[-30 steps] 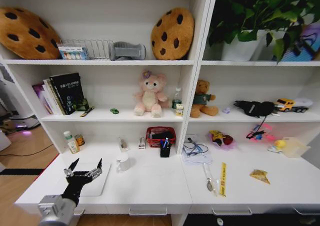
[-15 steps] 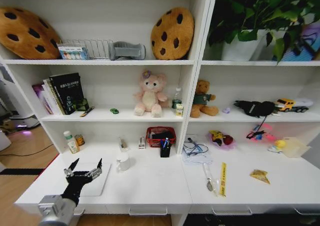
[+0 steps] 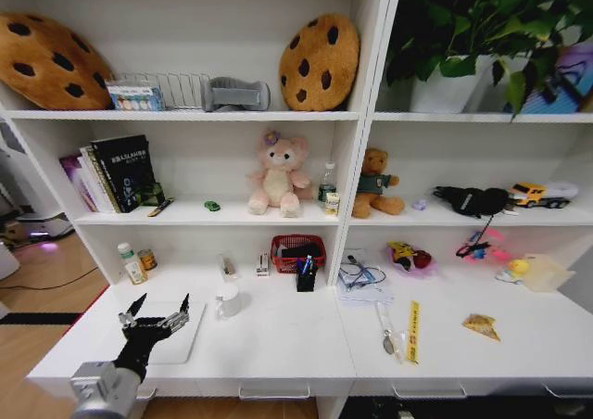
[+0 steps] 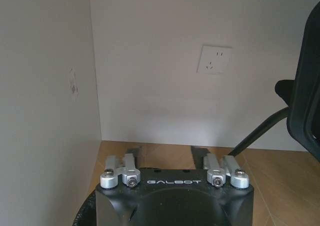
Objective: Organize the objects on the table.
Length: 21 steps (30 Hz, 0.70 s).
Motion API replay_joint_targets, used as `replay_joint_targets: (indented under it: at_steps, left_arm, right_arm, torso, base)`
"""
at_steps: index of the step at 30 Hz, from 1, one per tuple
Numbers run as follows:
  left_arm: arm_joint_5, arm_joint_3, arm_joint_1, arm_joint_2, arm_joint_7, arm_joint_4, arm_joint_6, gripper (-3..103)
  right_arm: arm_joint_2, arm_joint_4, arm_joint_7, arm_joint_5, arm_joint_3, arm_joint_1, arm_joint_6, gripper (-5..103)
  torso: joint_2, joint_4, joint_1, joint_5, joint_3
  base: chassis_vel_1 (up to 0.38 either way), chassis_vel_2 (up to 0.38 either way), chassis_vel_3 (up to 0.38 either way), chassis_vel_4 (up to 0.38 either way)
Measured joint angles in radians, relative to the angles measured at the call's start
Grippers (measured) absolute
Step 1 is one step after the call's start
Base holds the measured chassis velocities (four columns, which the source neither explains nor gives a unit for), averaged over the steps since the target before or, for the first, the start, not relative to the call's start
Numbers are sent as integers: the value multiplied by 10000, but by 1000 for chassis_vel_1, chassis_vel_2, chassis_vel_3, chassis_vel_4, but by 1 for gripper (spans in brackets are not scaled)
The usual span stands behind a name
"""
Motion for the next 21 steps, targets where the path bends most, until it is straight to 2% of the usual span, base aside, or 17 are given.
replay_joint_targets:
  at_steps: [1, 2, 3, 6, 9, 11, 12, 14, 15, 18, 19, 21]
  left_arm:
    - [0, 0, 0, 0, 0, 0, 0, 100]
    - [0, 0, 0, 0, 0, 0, 0, 100]
    - [0, 0, 0, 0, 0, 0, 0, 100]
    - [0, 0, 0, 0, 0, 0, 0, 100]
    - [0, 0, 0, 0, 0, 0, 0, 100]
    - [0, 0, 0, 0, 1, 0, -1, 100]
    - [0, 0, 0, 0, 1, 0, -1, 100]
    - [0, 0, 0, 0, 0, 0, -1, 100]
    - [0, 0, 0, 0, 0, 0, -1, 100]
    - [0, 0, 0, 0, 0, 0, -1, 100]
    - [0, 0, 0, 0, 0, 0, -1, 100]
    - [0, 0, 0, 0, 0, 0, -1, 100]
  right_arm:
    - [1, 41, 14, 16, 3, -44, 11, 65]
    - [-3, 98, 30, 34, 3, -115, 47, 71]
    - [-3, 98, 30, 34, 3, -115, 47, 71]
    - [-106, 1100, -15, 40, -71, -968, 210, 87]
    - [-140, 1656, -63, 39, -133, -1450, 236, 92]
    - [-262, 4307, -141, 16, -275, -3825, 454, 99]
    - [-262, 4307, -141, 16, -275, -3825, 454, 99]
    - [-330, 6080, 476, 208, -398, -5373, 389, 100]
    - [-330, 6080, 476, 208, -398, -5373, 389, 100]
    - [-434, 9094, 1125, 930, -662, -8246, 72, 100]
    - [-434, 9094, 1125, 930, -662, -8246, 72, 100]
    - [-483, 10556, 1294, 1255, -651, -9567, 40, 100]
  torso:
    - [0, 0, 0, 0, 0]
    - [-1, 1, 0, 1, 0]
    - [-1, 1, 0, 1, 0]
    - [-1, 3, 0, 1, -1]
    - [-1, 4, 0, 0, -1]
    - [0, -4, 0, 2, -1]
    - [0, -4, 0, 2, -1]
    - [1, 3, -2, -2, -2]
    - [1, 3, -2, -2, -2]
    - [2, -6, -3, -1, -3]
    - [2, -6, -3, -1, -3]
    - [3, -2, -4, -1, -2]
  base:
    - [0, 0, 0, 0]
    - [0, 0, 0, 0]
    - [0, 0, 0, 0]
    - [0, 0, 0, 0]
    - [0, 0, 0, 0]
    - [0, 0, 0, 0]
    - [0, 0, 0, 0]
    - [0, 0, 0, 0]
    - [0, 0, 0, 0]
    - [0, 0, 0, 0]
    - [0, 0, 0, 0]
    - [0, 0, 0, 0]
